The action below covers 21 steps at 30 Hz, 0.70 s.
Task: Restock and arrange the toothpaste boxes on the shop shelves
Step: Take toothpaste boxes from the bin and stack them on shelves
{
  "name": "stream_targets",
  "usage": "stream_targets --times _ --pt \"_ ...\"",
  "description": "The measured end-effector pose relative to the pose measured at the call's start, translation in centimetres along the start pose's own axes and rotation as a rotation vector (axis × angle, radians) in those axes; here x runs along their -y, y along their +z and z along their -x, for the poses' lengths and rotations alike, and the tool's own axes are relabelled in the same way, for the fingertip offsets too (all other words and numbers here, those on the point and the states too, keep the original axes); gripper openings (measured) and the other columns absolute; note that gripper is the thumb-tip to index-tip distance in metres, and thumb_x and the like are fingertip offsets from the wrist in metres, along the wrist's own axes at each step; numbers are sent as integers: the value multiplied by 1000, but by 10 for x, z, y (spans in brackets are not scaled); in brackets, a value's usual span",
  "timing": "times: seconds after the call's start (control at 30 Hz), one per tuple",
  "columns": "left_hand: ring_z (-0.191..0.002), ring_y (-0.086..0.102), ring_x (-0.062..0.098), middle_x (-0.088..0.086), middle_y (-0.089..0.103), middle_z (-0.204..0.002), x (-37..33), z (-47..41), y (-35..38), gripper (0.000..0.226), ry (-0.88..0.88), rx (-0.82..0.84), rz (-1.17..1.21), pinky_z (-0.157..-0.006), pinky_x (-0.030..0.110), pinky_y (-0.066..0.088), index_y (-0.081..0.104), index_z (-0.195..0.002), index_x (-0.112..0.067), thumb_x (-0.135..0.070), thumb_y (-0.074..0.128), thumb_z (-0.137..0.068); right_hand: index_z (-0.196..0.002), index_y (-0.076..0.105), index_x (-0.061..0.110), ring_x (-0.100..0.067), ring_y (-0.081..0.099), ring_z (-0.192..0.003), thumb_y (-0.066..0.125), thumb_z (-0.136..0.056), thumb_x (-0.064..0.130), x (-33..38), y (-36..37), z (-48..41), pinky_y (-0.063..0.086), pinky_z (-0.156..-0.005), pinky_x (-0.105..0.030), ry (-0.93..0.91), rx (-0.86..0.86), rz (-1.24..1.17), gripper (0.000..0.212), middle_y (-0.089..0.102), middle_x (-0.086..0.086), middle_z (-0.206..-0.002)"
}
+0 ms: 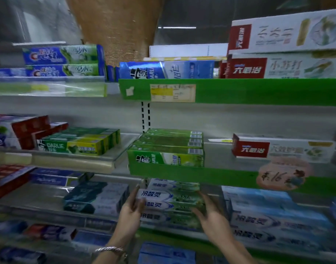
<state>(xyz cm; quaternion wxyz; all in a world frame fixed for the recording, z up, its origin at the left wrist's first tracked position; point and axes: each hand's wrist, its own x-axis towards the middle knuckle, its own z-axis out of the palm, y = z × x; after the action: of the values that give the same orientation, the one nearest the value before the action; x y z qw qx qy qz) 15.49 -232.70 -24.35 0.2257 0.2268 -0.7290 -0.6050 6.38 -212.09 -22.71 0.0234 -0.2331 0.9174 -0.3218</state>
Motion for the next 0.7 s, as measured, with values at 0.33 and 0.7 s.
stream_targets --times 0.33,0.7 --pt "-120 52 23 -9 57 -115 3 -34 17 34 -31 -13 -80 -93 28 41 51 -126 -22 -33 53 -94 -142 33 27 -6 58 -87 37 -90 57 6 22 -13 50 -91 -26 265 -84 -334 61 50 9 -126" --pt "-87 56 16 3 63 -117 12 -47 32 39 -49 -90 -276 -97 44 47 45 -129 -26 -43 49 -94 -111 58 1 -27 55 -73 57 -82 49 20 63 -30 48 -64 -38 712 -411 -1021 56 58 -13 -82"
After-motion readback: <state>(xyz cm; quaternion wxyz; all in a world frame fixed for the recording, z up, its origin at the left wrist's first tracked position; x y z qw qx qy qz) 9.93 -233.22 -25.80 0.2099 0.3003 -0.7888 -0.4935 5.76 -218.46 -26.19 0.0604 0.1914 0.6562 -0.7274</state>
